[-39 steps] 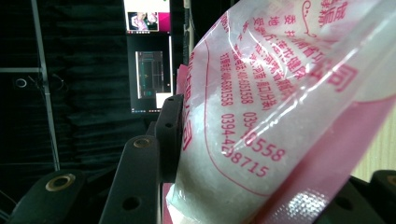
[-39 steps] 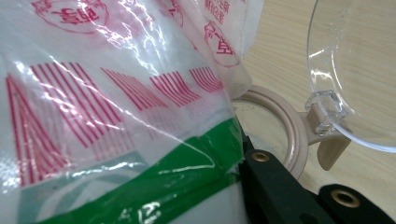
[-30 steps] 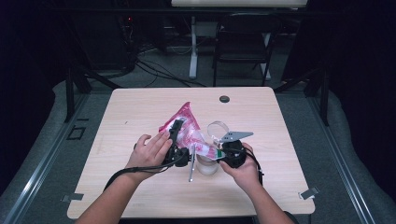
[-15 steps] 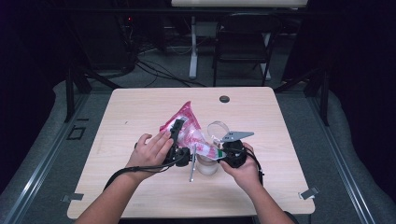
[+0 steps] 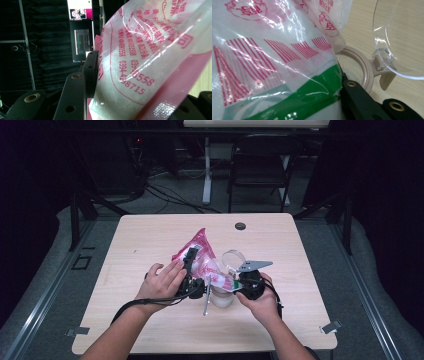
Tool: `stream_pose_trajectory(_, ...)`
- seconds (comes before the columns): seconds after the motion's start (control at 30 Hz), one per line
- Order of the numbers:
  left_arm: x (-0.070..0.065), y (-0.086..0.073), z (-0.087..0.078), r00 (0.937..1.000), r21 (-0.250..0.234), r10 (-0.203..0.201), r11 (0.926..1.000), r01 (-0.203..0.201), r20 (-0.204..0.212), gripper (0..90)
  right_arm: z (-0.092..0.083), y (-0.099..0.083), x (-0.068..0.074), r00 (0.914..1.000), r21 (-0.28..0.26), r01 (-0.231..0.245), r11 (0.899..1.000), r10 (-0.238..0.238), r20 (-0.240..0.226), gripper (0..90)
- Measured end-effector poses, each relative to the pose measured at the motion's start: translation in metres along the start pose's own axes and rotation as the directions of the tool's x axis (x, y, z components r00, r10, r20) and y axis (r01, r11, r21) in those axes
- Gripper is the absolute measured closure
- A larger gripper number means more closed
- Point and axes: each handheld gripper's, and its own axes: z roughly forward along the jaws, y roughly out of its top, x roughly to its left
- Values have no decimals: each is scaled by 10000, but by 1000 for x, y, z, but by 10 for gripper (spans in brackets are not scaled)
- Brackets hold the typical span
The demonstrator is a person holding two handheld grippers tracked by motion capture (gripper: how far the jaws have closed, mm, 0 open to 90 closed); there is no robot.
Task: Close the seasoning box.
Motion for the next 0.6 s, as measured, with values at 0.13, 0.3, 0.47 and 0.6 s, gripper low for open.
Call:
stream_pose_trajectory(0.13,1,1,0,10000,13,66,10000,-66,-18,635,-1,0,0,10000,43,33,10000,-33,31,900)
stream_pose_trajectory(0.3,1,2,-1,9999,-43,104,9999,-105,-96,634,-1,0,-1,10000,44,29,10000,-29,68,900)
stream_pose_trajectory(0.47,2,2,-2,9998,-29,164,9999,-164,-79,634,-1,0,-1,10000,89,56,9999,-56,46,900)
stream_pose_trajectory(0.6,2,3,-2,9999,-4,113,9999,-113,27,635,-1,0,-1,10000,75,37,10000,-37,49,900)
